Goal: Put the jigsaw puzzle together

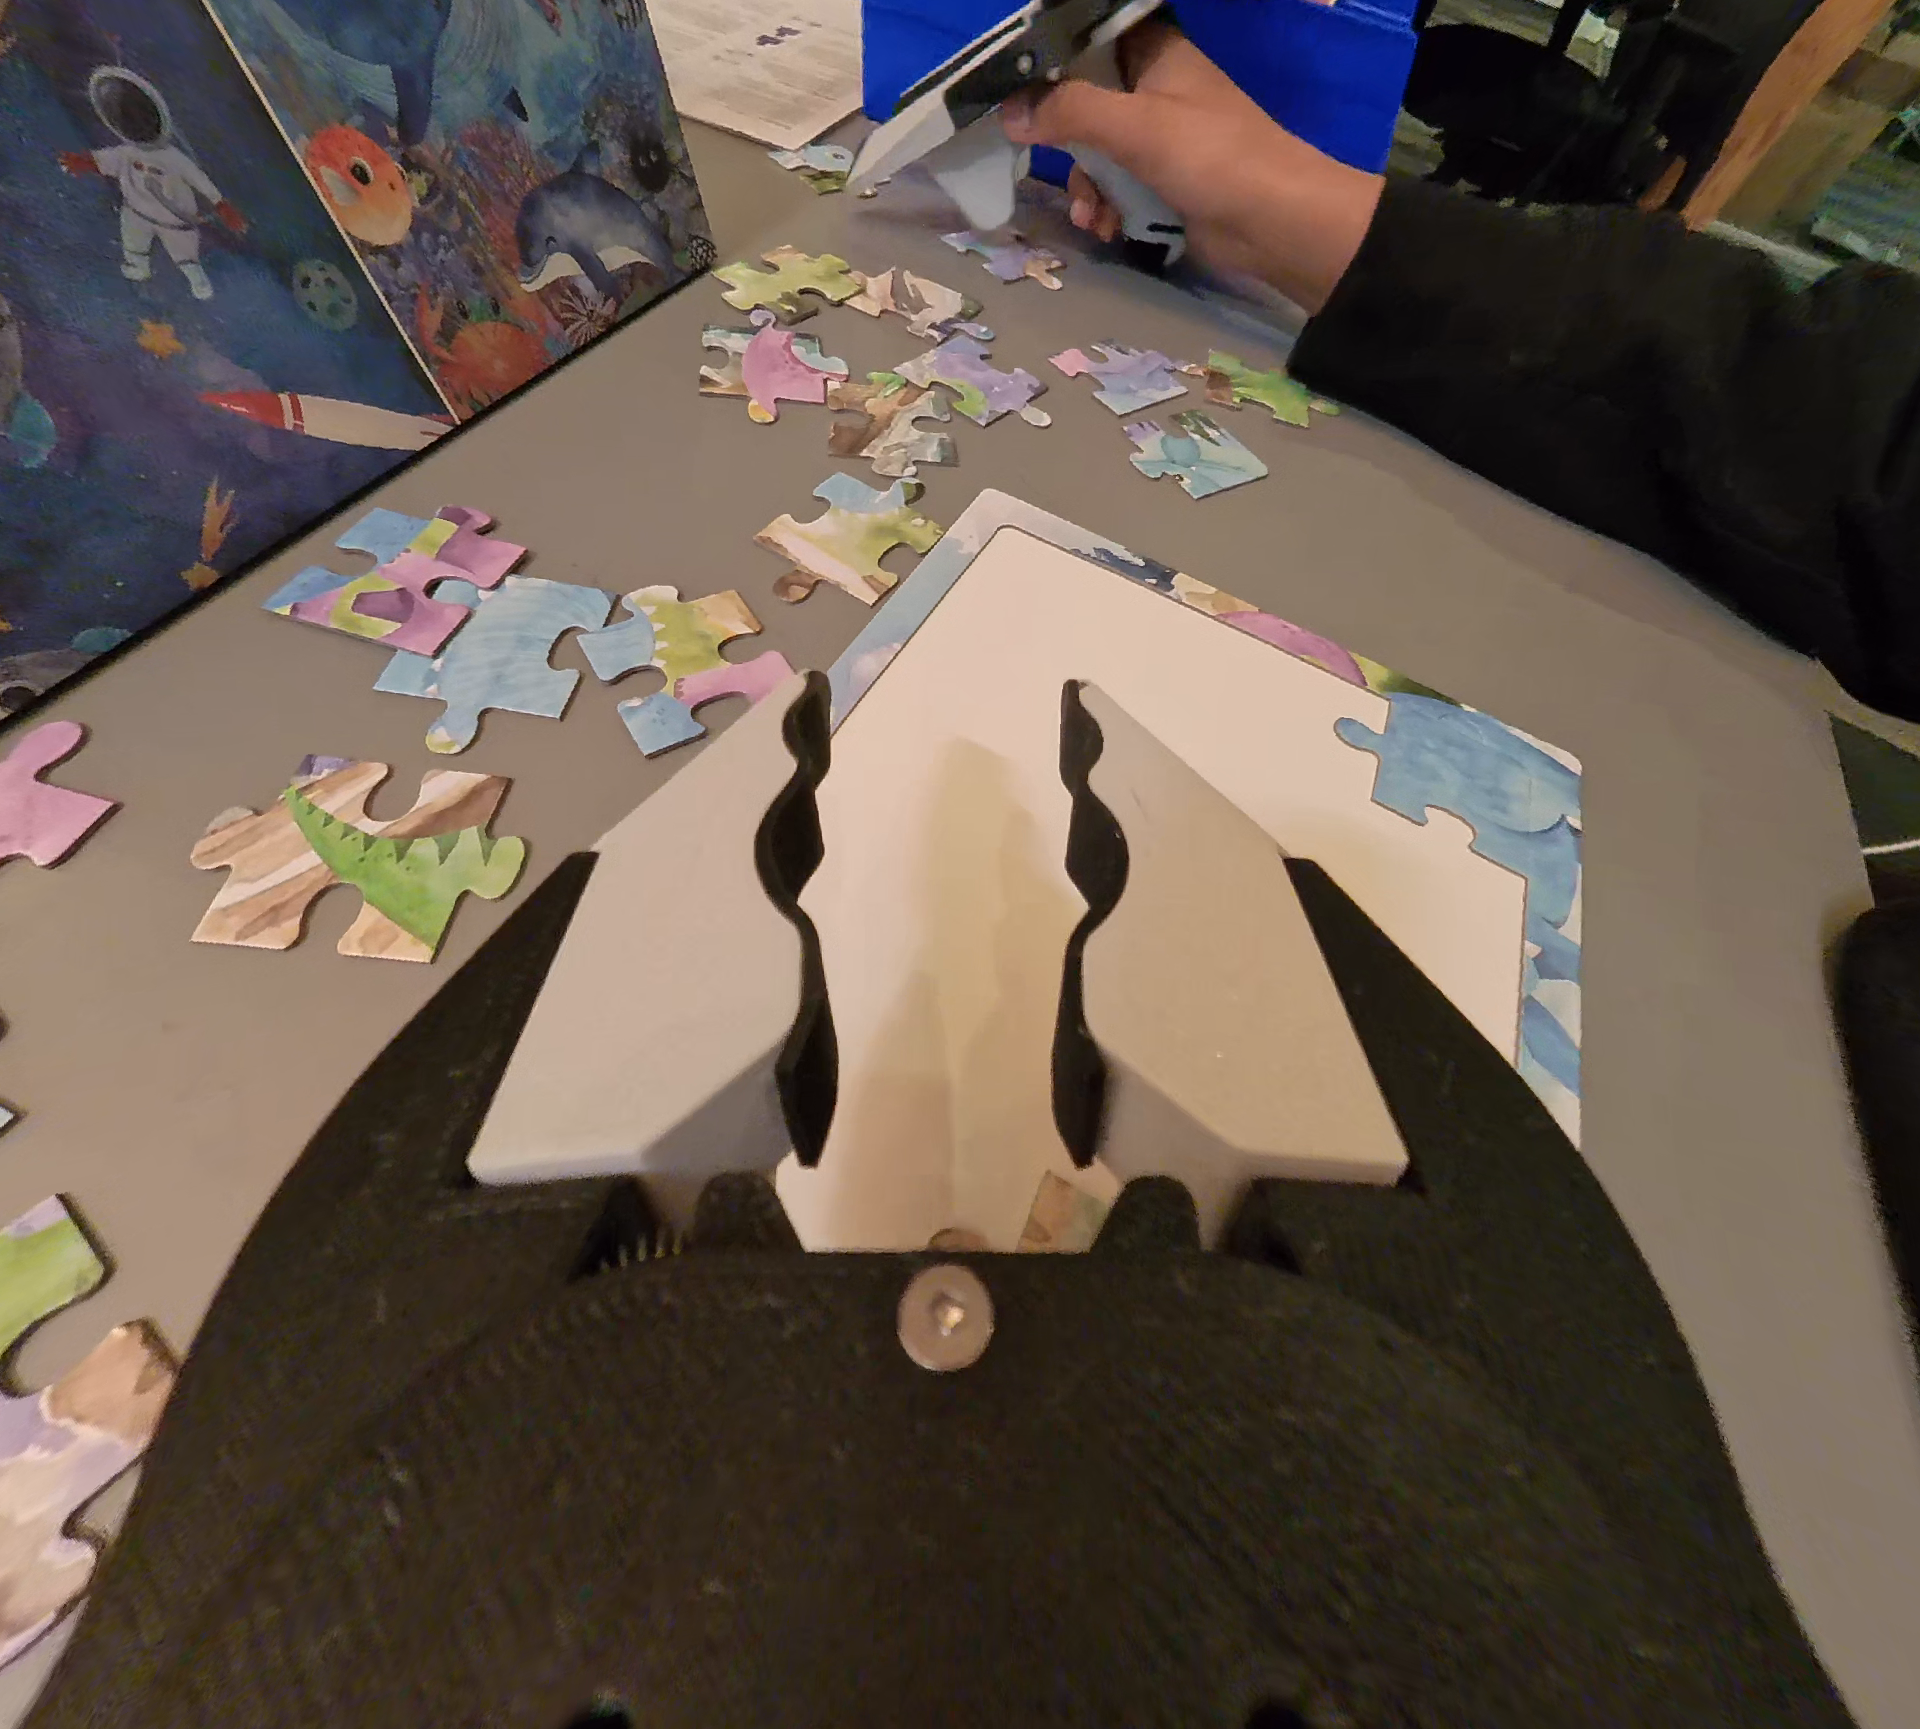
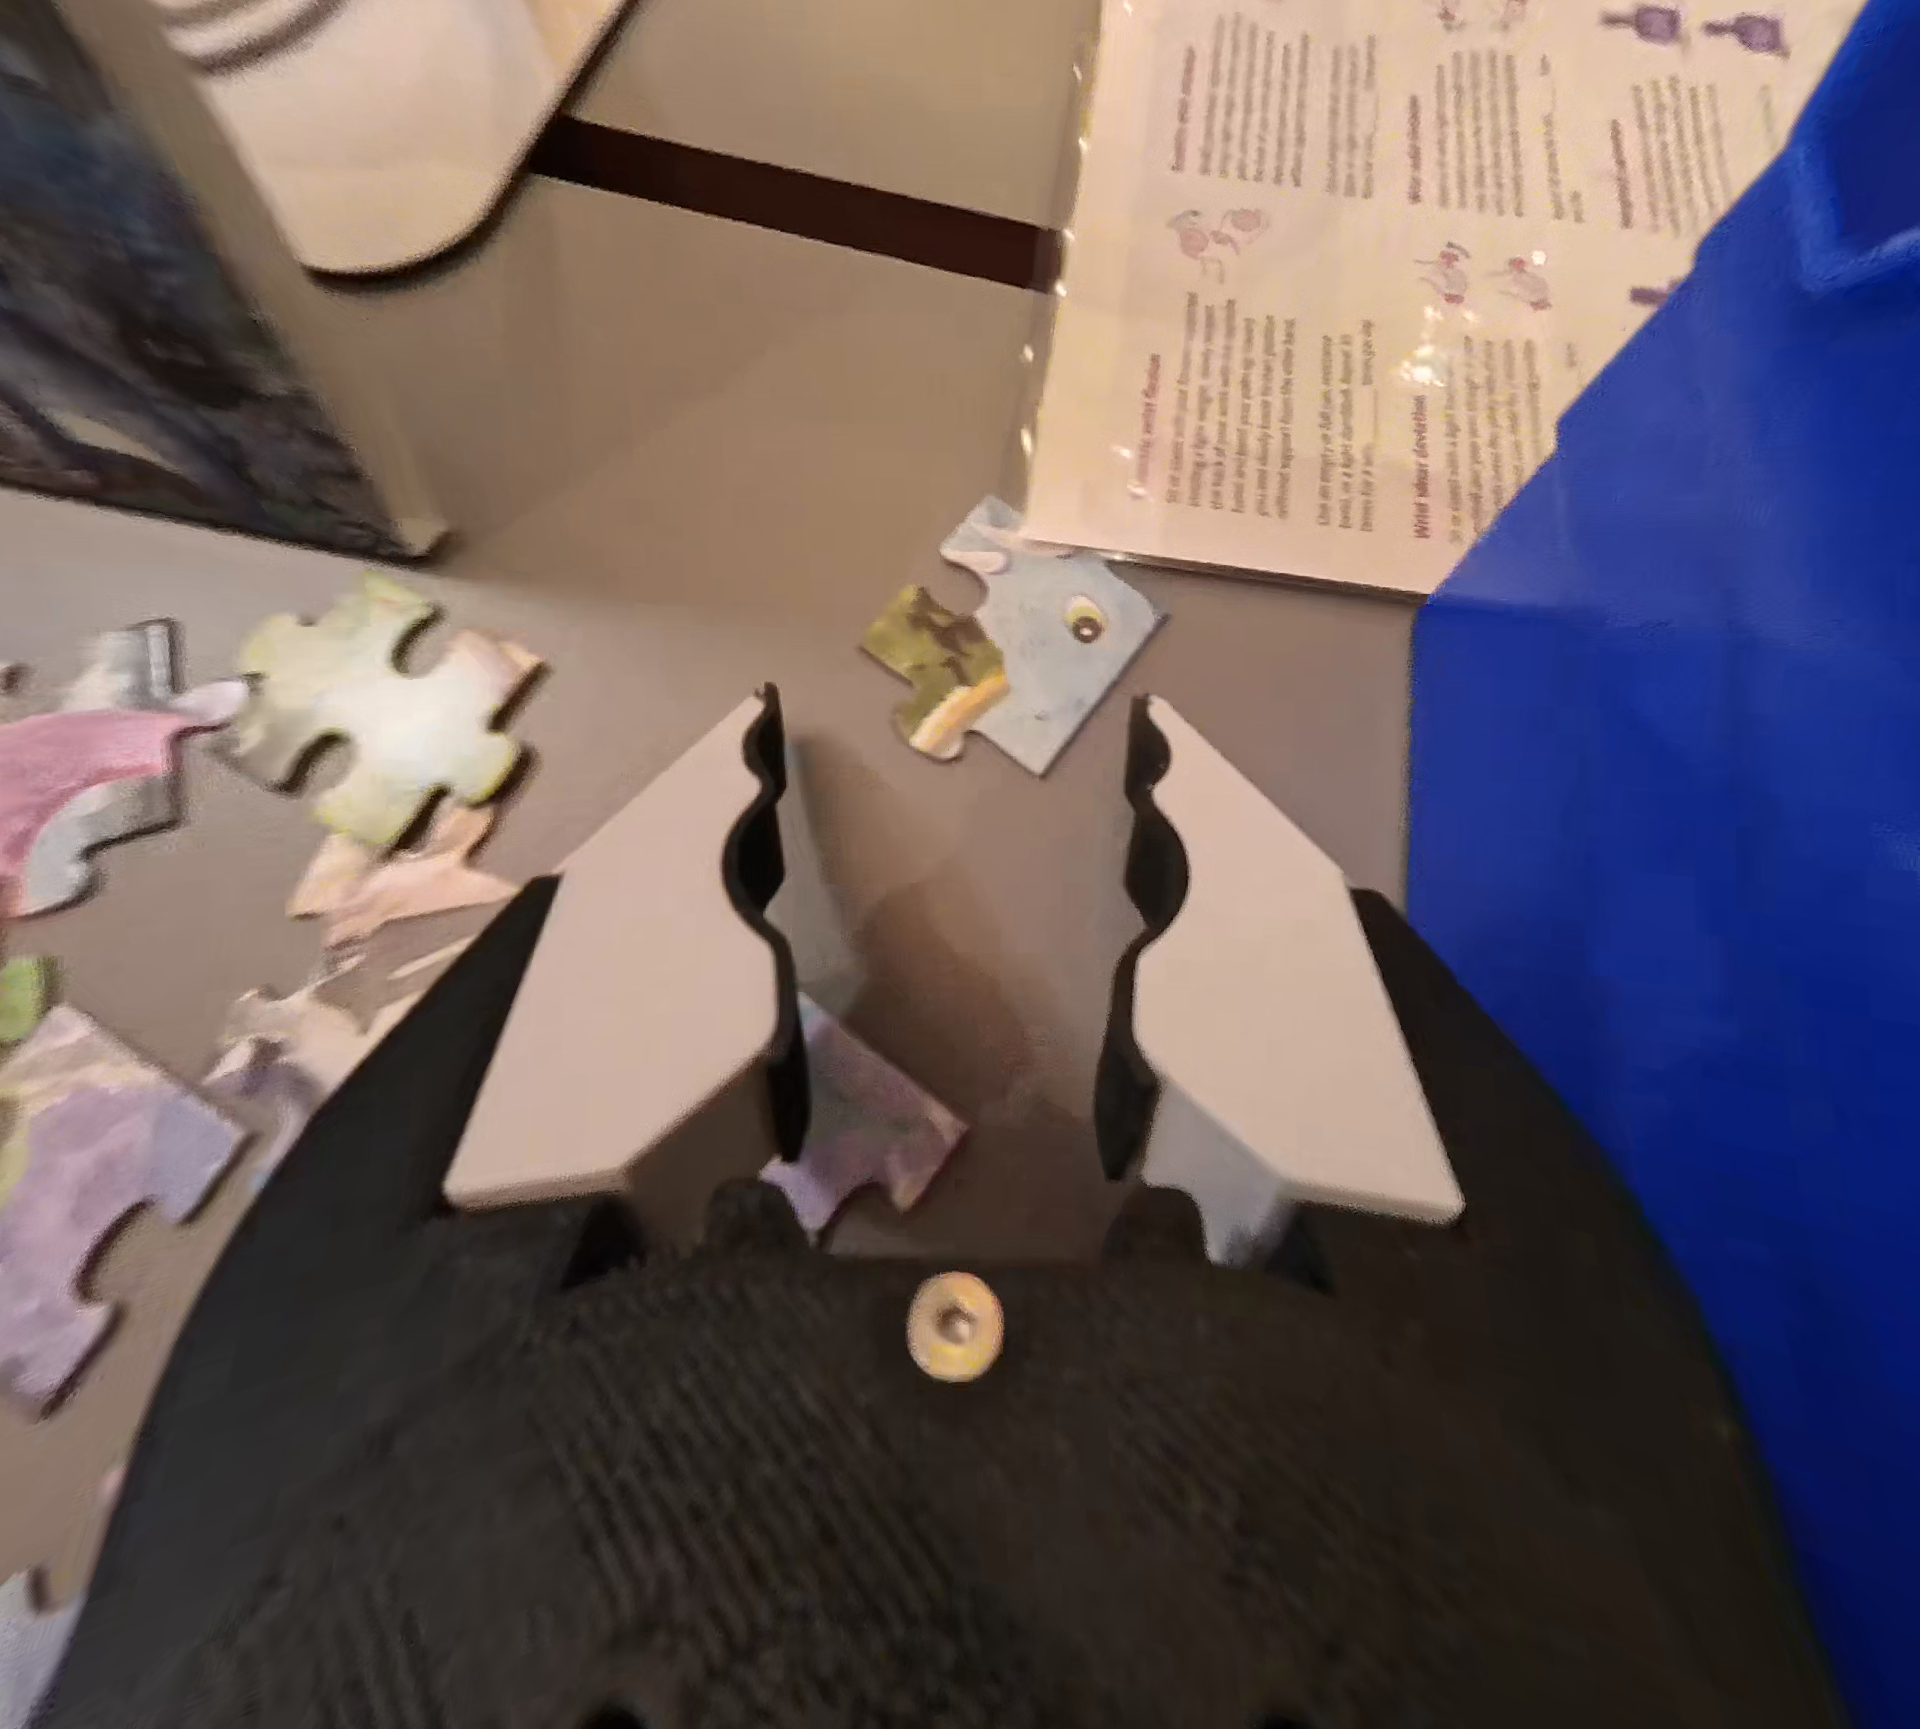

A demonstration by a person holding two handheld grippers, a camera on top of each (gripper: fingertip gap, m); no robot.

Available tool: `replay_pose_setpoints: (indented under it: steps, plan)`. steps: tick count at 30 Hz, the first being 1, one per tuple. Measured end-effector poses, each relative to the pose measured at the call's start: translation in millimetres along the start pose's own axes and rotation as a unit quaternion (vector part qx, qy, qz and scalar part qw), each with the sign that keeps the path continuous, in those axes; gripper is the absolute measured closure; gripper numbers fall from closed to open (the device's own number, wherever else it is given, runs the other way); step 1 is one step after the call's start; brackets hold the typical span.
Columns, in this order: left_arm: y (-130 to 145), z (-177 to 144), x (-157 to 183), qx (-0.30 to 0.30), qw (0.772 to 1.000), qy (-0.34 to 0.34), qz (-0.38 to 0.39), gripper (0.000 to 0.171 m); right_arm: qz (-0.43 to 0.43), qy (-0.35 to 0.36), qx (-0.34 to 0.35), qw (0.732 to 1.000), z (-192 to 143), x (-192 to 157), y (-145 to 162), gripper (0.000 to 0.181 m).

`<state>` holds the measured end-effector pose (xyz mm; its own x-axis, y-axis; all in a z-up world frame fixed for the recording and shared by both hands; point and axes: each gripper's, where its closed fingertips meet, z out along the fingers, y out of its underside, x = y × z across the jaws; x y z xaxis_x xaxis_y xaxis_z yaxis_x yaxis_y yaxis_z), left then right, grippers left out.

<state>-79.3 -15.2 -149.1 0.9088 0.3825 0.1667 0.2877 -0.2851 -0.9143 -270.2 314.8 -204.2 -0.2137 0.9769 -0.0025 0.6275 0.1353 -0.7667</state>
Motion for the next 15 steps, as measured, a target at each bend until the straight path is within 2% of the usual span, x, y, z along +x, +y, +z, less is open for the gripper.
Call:
replay_pose_setpoints:
  steps: [3,7,15]
  plan:
    - [-0.4,-1.2,-3.1,0.003,1.0,-0.003,-0.005,0.129,0.008,0.007,-0.015,1.0,9.5,9.9,-1.7,0.119]
    - [-1.6,-3.0,-6.5,0.01,1.0,0.002,-0.021,0.129,-0.002,-0.001,-0.013,1.0,10.5,9.1,-3.0,0.141]
    - [-2.9,-4.0,-5.5,0.014,1.0,0.001,-0.017,0.129,-0.009,-0.017,-0.013,1.0,3.4,1.0,2.3,0.143]
